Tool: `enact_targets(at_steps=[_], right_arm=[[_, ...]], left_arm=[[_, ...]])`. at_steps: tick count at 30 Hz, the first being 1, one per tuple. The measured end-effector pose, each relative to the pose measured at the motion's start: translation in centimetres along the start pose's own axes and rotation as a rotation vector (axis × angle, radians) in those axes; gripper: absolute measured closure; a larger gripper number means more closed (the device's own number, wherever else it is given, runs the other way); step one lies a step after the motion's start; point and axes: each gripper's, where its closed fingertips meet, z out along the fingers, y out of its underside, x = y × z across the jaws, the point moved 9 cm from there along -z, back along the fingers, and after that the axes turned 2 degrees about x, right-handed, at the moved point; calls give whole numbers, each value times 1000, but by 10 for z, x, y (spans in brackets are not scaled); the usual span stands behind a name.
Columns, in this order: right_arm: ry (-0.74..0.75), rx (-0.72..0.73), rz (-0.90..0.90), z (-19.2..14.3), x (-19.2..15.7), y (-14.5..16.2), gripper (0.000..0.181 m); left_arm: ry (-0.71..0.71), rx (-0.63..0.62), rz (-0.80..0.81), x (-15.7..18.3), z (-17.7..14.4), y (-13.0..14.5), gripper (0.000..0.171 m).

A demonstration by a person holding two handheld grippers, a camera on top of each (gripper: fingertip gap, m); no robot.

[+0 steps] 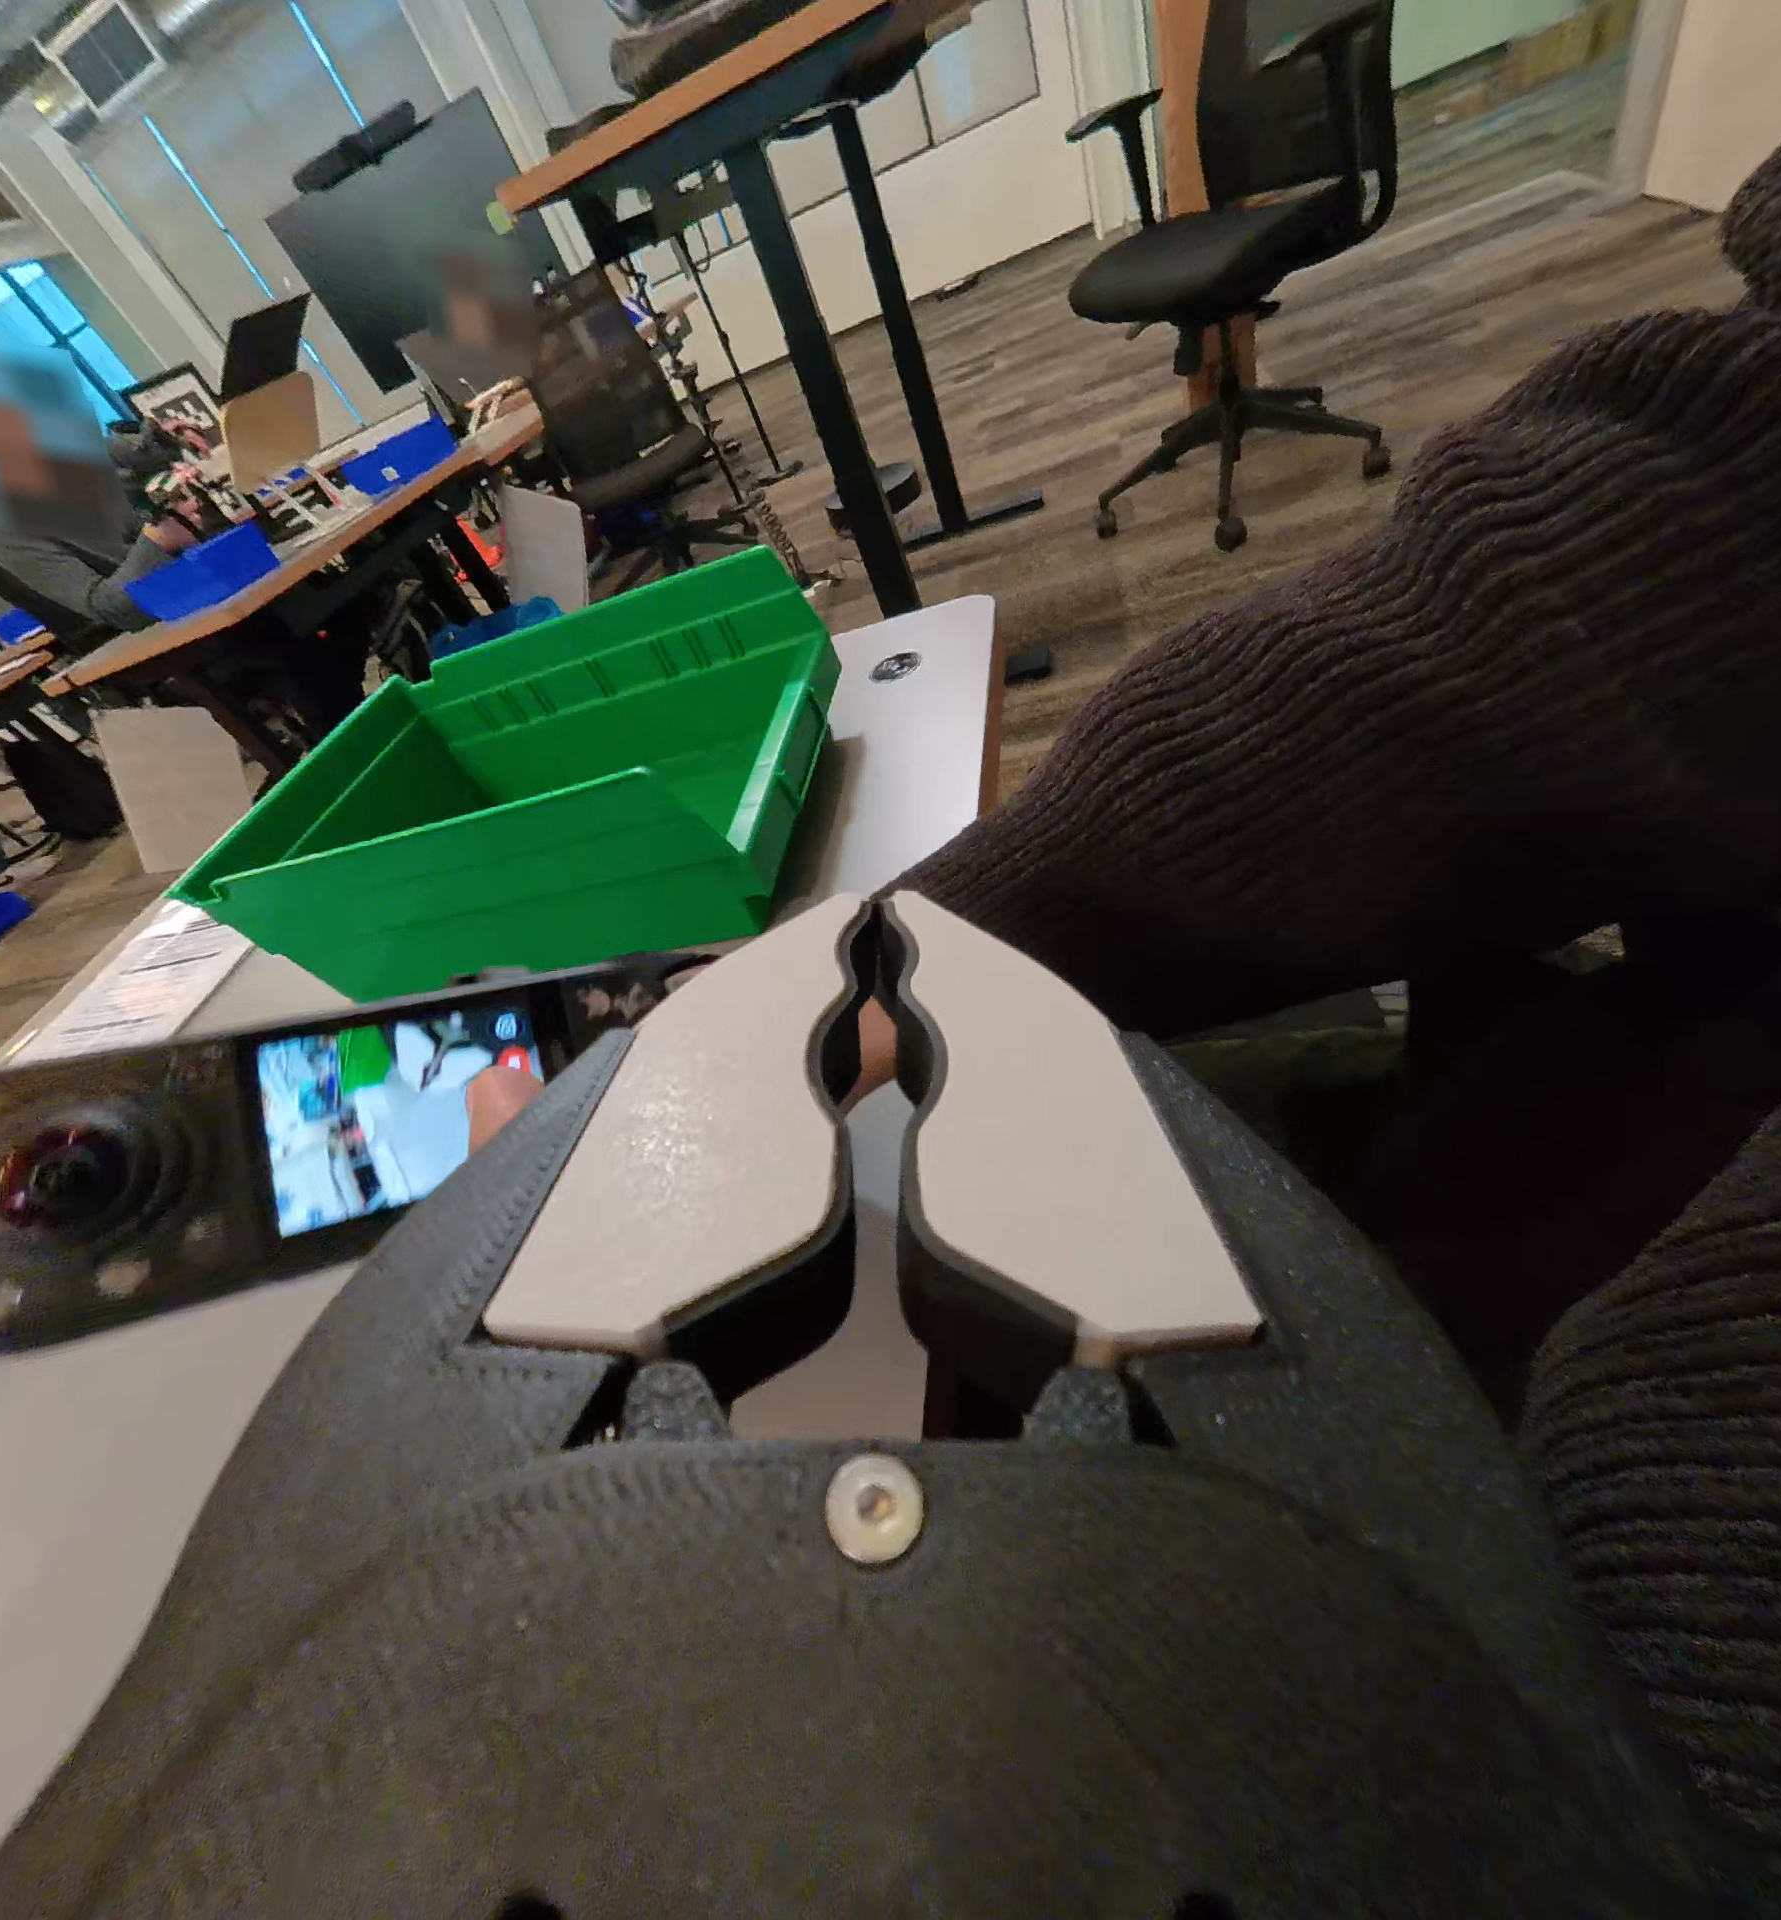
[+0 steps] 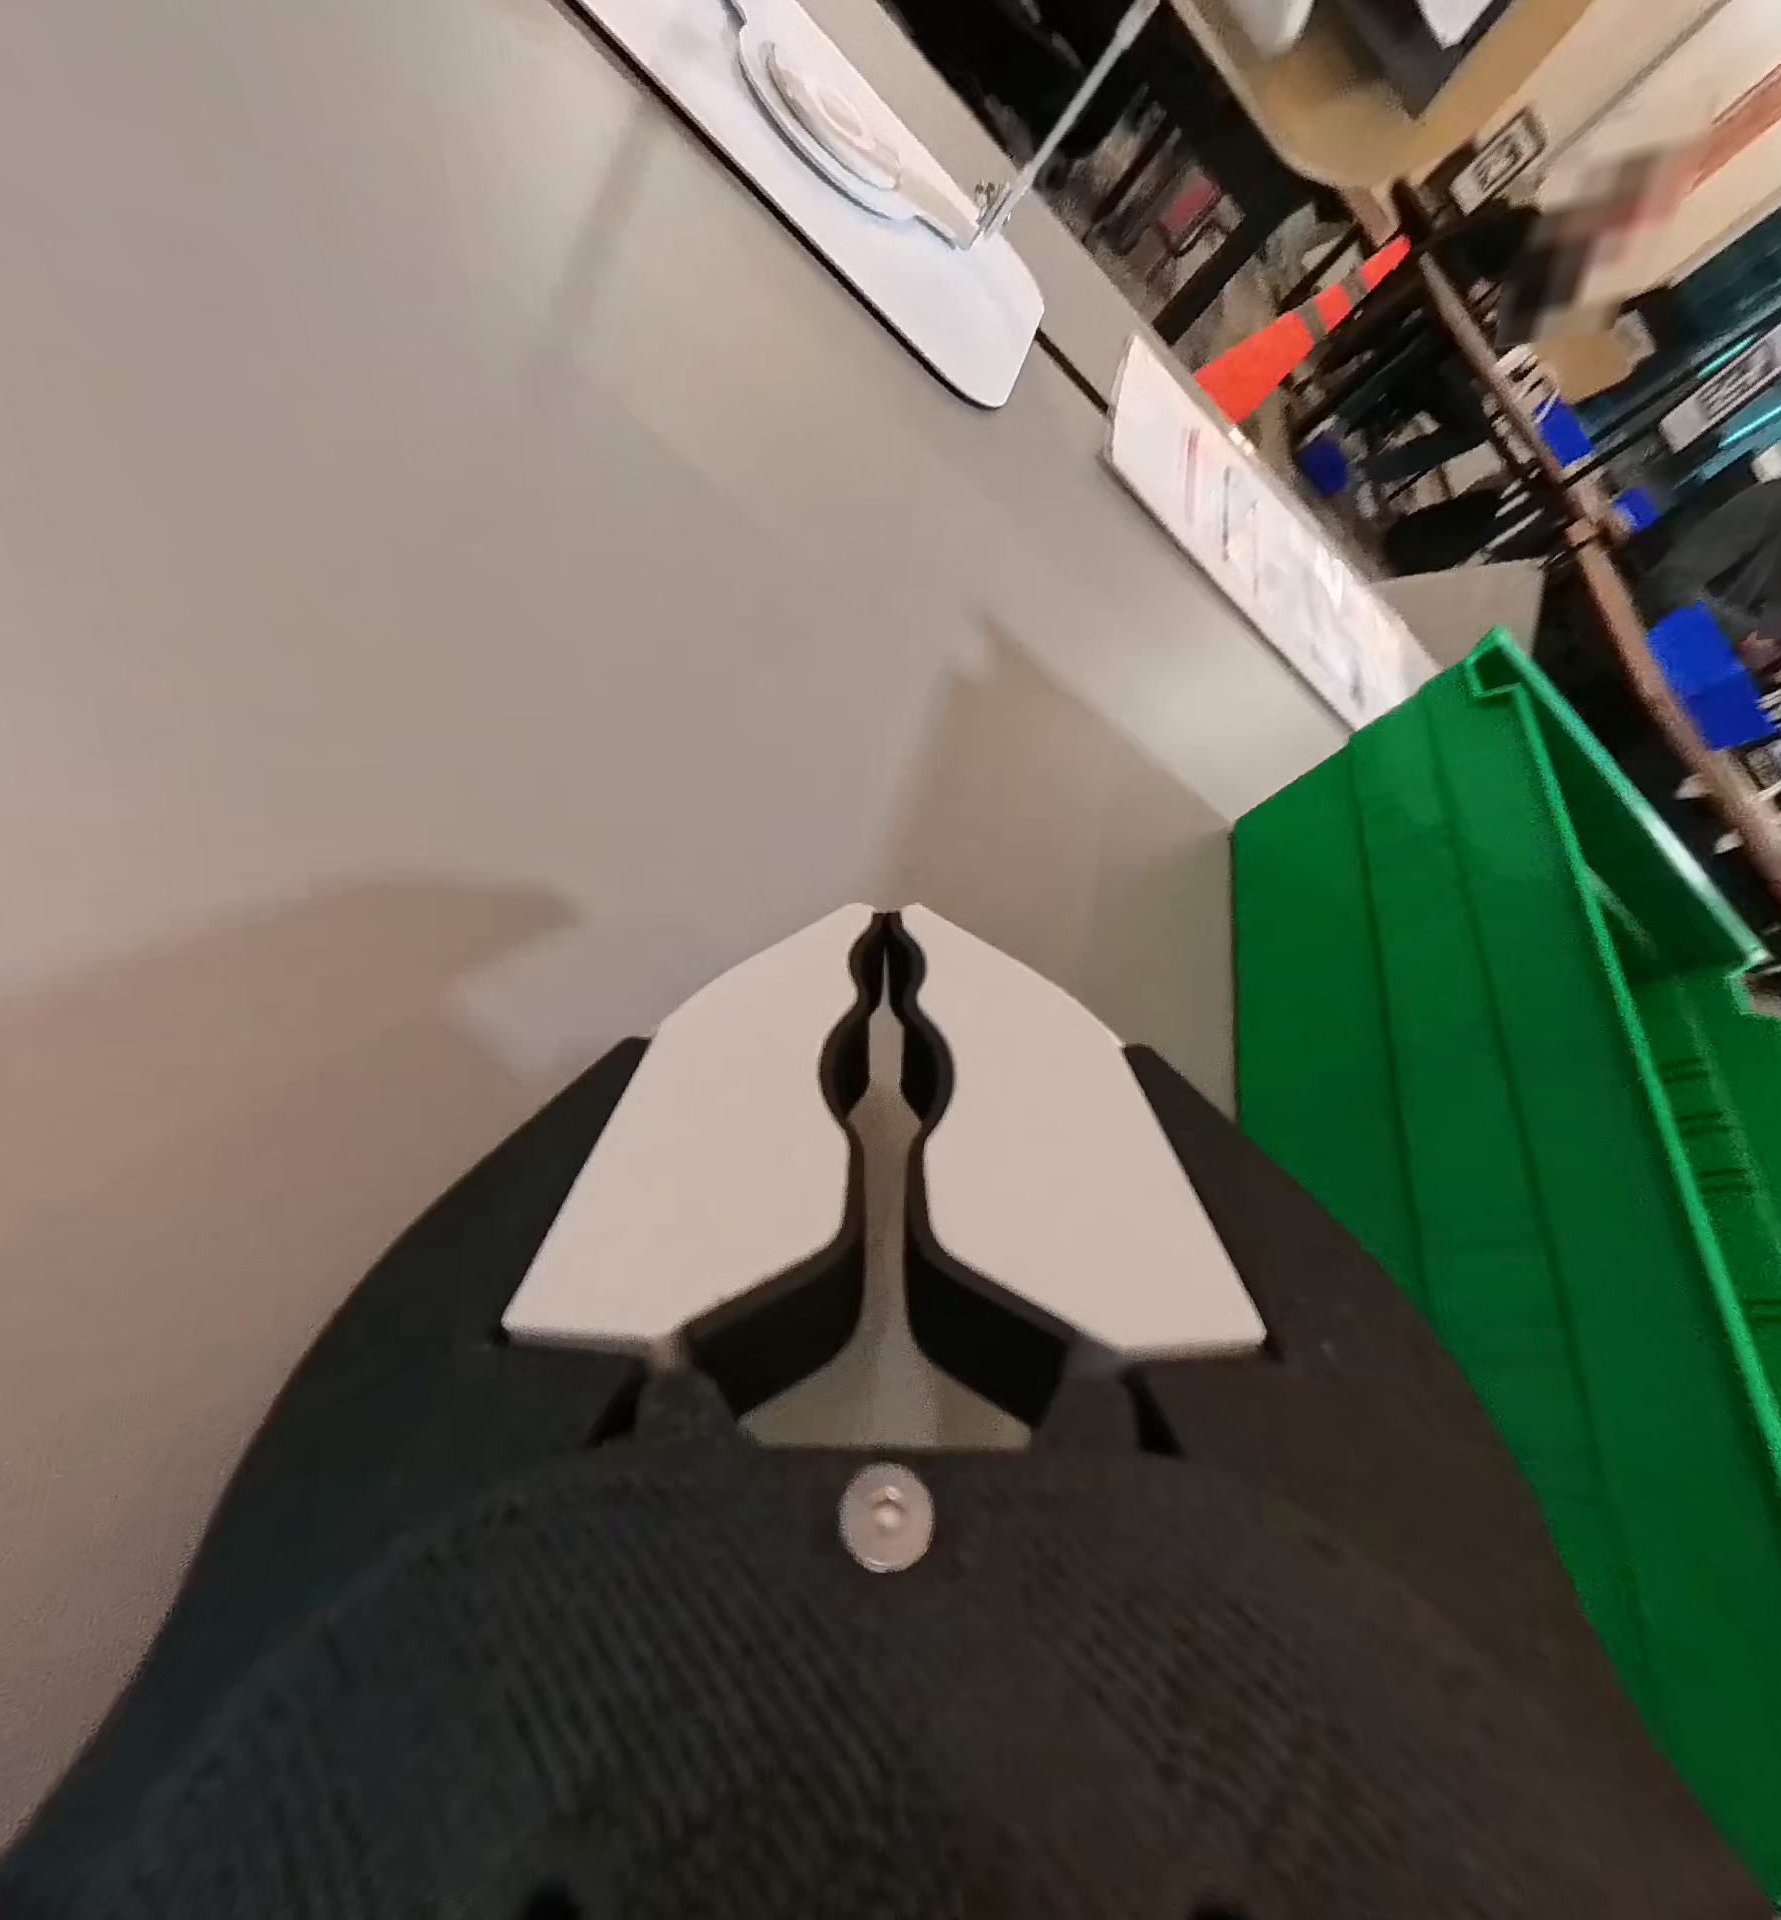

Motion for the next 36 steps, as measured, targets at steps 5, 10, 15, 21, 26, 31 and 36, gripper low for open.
enact_targets(at_steps=[5, 10, 15, 21, 26, 31, 36], right_arm=[[-54, -40, 134, 4, 12, 4, 181], [-74, -53, 194, 6, 17, 6, 181], [-80, -53, 200, 7, 18, 6, 181], [-81, -52, 213, 7, 20, 7, 181], [-81, -47, 216, 7, 21, 7, 181], [-81, -41, 211, 7, 21, 7, 181], [-92, -29, 212, 5, 20, 6, 179]], left_arm=[[-28, -16, 7, -2, 1, 4, 171], [-36, -38, 7, -3, 1, 7, 171], [-39, -49, 3, -4, 1, 8, 171], [-85, -70, -2, -11, 0, 13, 171], [-215, -106, -75, -40, -12, 28, 171], [-394, -140, -177, -78, -34, 49, 171], [-548, -176, -347, -111, -58, 72, 171]])
